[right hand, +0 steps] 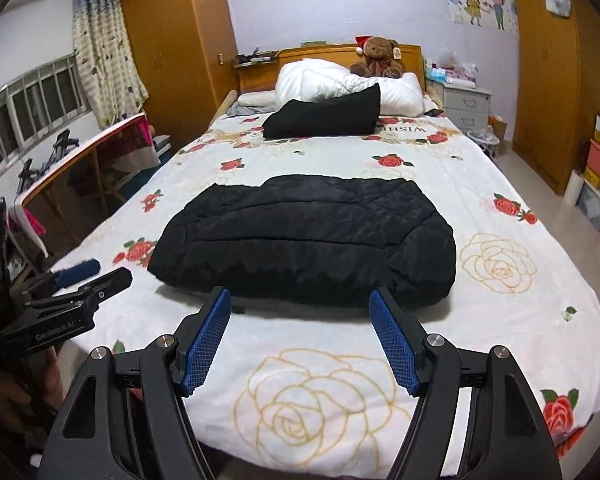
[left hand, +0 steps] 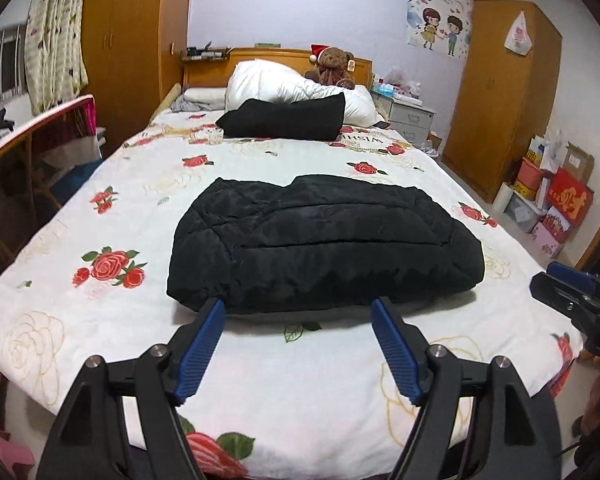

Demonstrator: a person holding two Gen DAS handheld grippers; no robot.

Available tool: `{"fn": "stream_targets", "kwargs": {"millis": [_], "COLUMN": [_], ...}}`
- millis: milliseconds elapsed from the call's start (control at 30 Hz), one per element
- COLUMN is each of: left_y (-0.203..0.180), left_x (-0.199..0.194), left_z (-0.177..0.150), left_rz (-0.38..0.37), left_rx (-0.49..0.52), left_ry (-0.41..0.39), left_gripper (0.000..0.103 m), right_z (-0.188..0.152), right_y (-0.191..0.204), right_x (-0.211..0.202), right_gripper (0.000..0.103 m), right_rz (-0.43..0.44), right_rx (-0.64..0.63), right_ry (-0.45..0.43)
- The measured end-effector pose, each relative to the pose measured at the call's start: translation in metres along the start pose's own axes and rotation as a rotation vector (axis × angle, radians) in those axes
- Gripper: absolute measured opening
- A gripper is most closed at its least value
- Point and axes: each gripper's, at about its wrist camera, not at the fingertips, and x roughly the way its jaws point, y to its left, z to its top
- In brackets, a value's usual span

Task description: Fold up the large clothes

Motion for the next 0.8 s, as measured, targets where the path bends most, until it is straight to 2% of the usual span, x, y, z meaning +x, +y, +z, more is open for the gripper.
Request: {"fn": "stream_targets", "kwargs": {"millis": [167, 267, 467, 800], "left_y": [0.0, 0.002, -0.006, -0.005], "left_x": [0.01, 0.012, 0.014, 0.015], "left_z": [-0.011, -0.016, -0.019, -0.021], "left_rz": [0.014, 0.011, 0.02, 0.017], "left_rx": [-0.03, -0.04, 0.001, -0.01], "left_ry": [0.057, 0.059, 0.079, 0.096], "left_gripper": [0.079, 0.079, 0.079, 0.079], "right_z": [-0.012, -0.017, -0.022, -0.026], "right_y": [-0.001, -0.001, 0.002, 0.004], "right_x": [0.009, 0.01, 0.013, 0.013], "right_gripper": [0.072, 0.072, 0.072, 0.072], "right_rz": [-0.008, -0.013, -0.005, 0.003], "right_rx": [0.022, 0.019, 0.016, 0.017], "right_ry": [0.041, 0.055, 0.07, 0.08]}}
